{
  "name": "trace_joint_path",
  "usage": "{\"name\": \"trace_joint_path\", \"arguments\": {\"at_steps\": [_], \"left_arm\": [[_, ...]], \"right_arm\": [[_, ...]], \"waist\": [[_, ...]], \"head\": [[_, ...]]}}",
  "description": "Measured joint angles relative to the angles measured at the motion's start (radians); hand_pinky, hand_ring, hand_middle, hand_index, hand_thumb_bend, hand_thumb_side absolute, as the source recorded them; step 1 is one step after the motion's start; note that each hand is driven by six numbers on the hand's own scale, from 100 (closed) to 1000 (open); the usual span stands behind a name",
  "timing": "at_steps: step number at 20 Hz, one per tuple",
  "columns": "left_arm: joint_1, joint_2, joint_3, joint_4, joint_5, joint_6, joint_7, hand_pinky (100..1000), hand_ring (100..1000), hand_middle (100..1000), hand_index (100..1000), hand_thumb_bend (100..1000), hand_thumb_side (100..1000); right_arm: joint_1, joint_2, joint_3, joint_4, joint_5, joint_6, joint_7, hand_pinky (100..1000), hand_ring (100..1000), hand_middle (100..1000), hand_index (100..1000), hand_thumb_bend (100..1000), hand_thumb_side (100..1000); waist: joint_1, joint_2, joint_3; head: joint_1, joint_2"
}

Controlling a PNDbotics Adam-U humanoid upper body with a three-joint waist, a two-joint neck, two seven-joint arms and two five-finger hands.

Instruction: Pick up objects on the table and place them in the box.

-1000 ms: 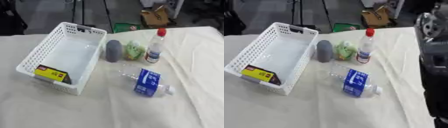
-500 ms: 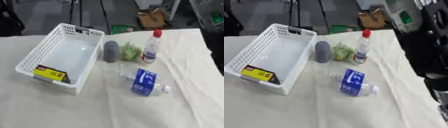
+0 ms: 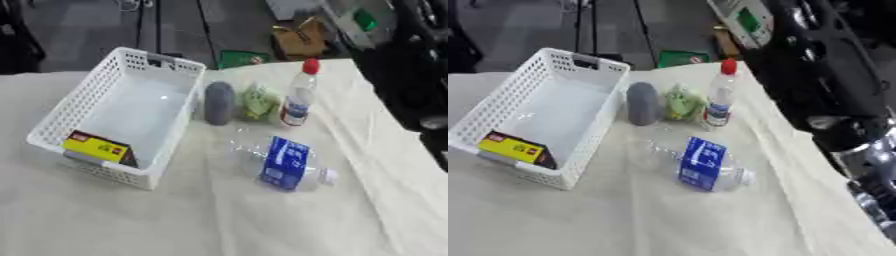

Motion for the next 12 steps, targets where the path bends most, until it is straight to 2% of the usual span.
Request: {"name": "trace_joint_path", "arguments": {"at_steps": [5,12], "left_arm": [[0.001,0.003,0.000,0.000,0.000,0.001,-0.001,727,693,785,813,100,647],[0.001,0.003,-0.002,0.000,0.003,0.004,-0.004,726,693,785,809,100,645]], "right_arm": [[-0.024,0.020,0.050,0.090,-0.008,-0.018,0.108,897,939,856,966,394,1000],[-0.023,0.025,0.083,0.158,-0.045,-0.021,0.214,900,946,859,963,382,1000]], "waist": [[-0.002,-0.004,-0.004],[-0.002,-0.005,-0.006]], "head": [[0.001,0.005],[0.002,0.007]]}}
